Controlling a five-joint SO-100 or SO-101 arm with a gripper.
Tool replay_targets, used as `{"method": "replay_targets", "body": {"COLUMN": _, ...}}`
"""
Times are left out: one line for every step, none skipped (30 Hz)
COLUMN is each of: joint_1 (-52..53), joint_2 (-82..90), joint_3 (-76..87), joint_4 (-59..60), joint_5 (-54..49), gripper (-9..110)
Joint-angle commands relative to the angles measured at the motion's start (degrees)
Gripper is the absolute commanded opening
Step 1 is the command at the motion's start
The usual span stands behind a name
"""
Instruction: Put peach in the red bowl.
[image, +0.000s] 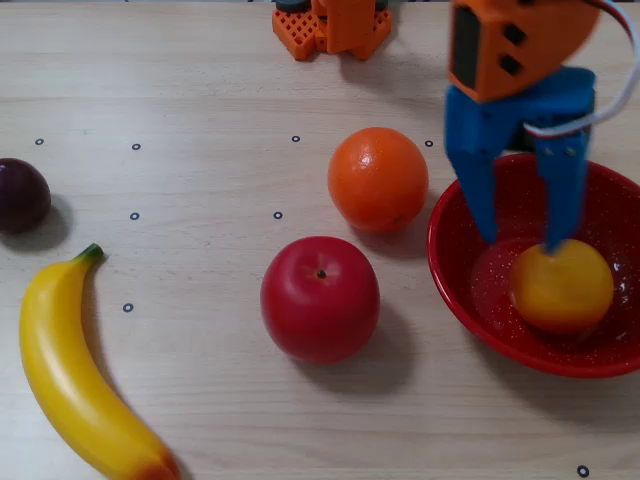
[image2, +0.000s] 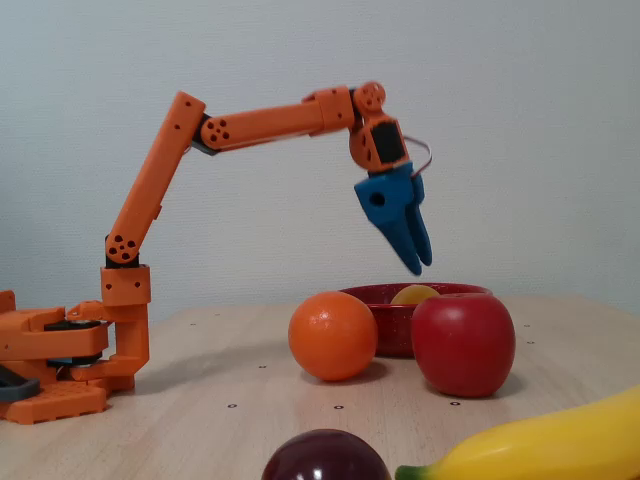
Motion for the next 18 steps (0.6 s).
{"method": "replay_targets", "body": {"joint_1": 0.35, "joint_2": 10.63, "joint_3": -5.01, "joint_4": 1.76, "joint_5": -1.23, "gripper": 0}}
{"method": "replay_targets", "body": {"joint_1": 0.44, "joint_2": 11.34, "joint_3": -4.75, "joint_4": 2.2, "joint_5": -1.14, "gripper": 0}}
{"method": "replay_targets", "body": {"joint_1": 0.53, "joint_2": 11.87, "joint_3": -4.57, "joint_4": 2.64, "joint_5": -1.14, "gripper": 0}}
{"method": "replay_targets", "body": {"joint_1": 0.53, "joint_2": 12.39, "joint_3": -4.39, "joint_4": 3.16, "joint_5": -1.14, "gripper": 0}}
{"method": "replay_targets", "body": {"joint_1": 0.62, "joint_2": 13.01, "joint_3": -4.22, "joint_4": 3.6, "joint_5": -1.14, "gripper": 0}}
{"method": "replay_targets", "body": {"joint_1": 0.7, "joint_2": 13.62, "joint_3": -3.87, "joint_4": 3.87, "joint_5": -0.97, "gripper": 0}}
{"method": "replay_targets", "body": {"joint_1": 0.79, "joint_2": 14.41, "joint_3": -3.6, "joint_4": 4.13, "joint_5": -0.7, "gripper": 0}}
{"method": "replay_targets", "body": {"joint_1": 0.97, "joint_2": 15.21, "joint_3": -3.16, "joint_4": 4.39, "joint_5": -0.44, "gripper": 0}}
{"method": "replay_targets", "body": {"joint_1": 1.14, "joint_2": 16.0, "joint_3": -2.55, "joint_4": 4.39, "joint_5": -0.26, "gripper": 0}}
{"method": "replay_targets", "body": {"joint_1": 1.32, "joint_2": 16.96, "joint_3": -1.93, "joint_4": 4.48, "joint_5": 0.09, "gripper": 0}}
{"method": "replay_targets", "body": {"joint_1": 1.58, "joint_2": 18.02, "joint_3": -1.05, "joint_4": 4.48, "joint_5": 0.35, "gripper": 0}}
{"method": "replay_targets", "body": {"joint_1": 1.93, "joint_2": 19.16, "joint_3": -0.09, "joint_4": 4.48, "joint_5": 0.62, "gripper": 0}}
{"method": "replay_targets", "body": {"joint_1": 2.2, "joint_2": 20.48, "joint_3": 1.23, "joint_4": 4.48, "joint_5": 0.88, "gripper": 0}}
{"method": "replay_targets", "body": {"joint_1": 2.55, "joint_2": 21.97, "joint_3": 2.9, "joint_4": 4.31, "joint_5": 0.97, "gripper": 0}}
{"method": "replay_targets", "body": {"joint_1": 2.99, "joint_2": 23.82, "joint_3": 5.27, "joint_4": 3.78, "joint_5": 0.97, "gripper": 0}}
{"method": "replay_targets", "body": {"joint_1": 3.52, "joint_2": 25.66, "joint_3": 7.56, "joint_4": 3.25, "joint_5": 1.05, "gripper": 0}}
{"method": "replay_targets", "body": {"joint_1": 3.96, "joint_2": 27.51, "joint_3": 9.84, "joint_4": 2.72, "joint_5": 1.23, "gripper": 0}}
{"method": "replay_targets", "body": {"joint_1": 4.39, "joint_2": 29.44, "joint_3": 12.3, "joint_4": 2.29, "joint_5": 1.41, "gripper": 0}}
